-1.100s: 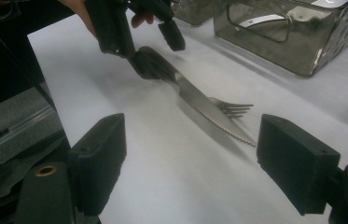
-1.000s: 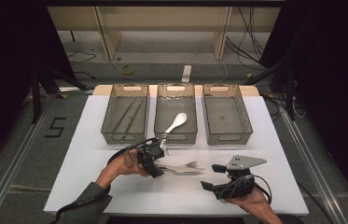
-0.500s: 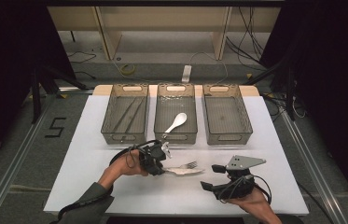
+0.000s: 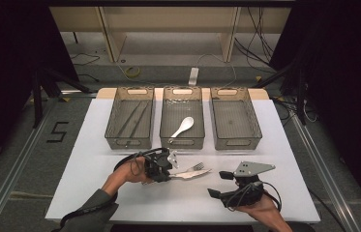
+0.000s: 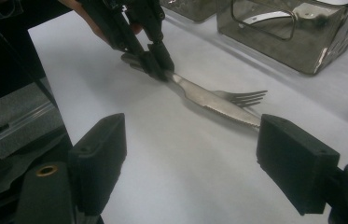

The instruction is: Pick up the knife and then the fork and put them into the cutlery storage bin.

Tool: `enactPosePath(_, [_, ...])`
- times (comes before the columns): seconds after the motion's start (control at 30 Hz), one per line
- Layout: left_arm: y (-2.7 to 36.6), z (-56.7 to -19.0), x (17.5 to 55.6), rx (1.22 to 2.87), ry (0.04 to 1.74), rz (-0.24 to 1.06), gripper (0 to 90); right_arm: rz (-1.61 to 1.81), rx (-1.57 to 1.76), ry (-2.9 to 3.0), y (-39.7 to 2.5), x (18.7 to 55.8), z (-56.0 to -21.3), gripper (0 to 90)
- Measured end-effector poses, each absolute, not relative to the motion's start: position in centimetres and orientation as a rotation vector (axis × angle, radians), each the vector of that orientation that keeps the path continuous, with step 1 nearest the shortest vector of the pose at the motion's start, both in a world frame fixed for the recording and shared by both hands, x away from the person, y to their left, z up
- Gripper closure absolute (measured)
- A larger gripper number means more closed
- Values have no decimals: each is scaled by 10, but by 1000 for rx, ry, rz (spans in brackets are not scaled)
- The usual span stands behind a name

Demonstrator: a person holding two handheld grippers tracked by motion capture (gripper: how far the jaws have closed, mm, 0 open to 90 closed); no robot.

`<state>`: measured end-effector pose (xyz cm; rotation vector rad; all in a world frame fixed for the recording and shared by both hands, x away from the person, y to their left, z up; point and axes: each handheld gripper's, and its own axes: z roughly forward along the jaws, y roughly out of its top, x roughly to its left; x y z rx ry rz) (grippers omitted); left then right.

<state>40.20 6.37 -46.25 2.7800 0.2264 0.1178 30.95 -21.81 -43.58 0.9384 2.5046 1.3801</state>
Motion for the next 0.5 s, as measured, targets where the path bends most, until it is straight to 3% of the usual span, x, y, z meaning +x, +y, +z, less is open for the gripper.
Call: enactPosePath(0.5, [65, -453, 398, 2714, 292, 83, 794, 1386, 937, 2501, -219, 309, -435, 253])
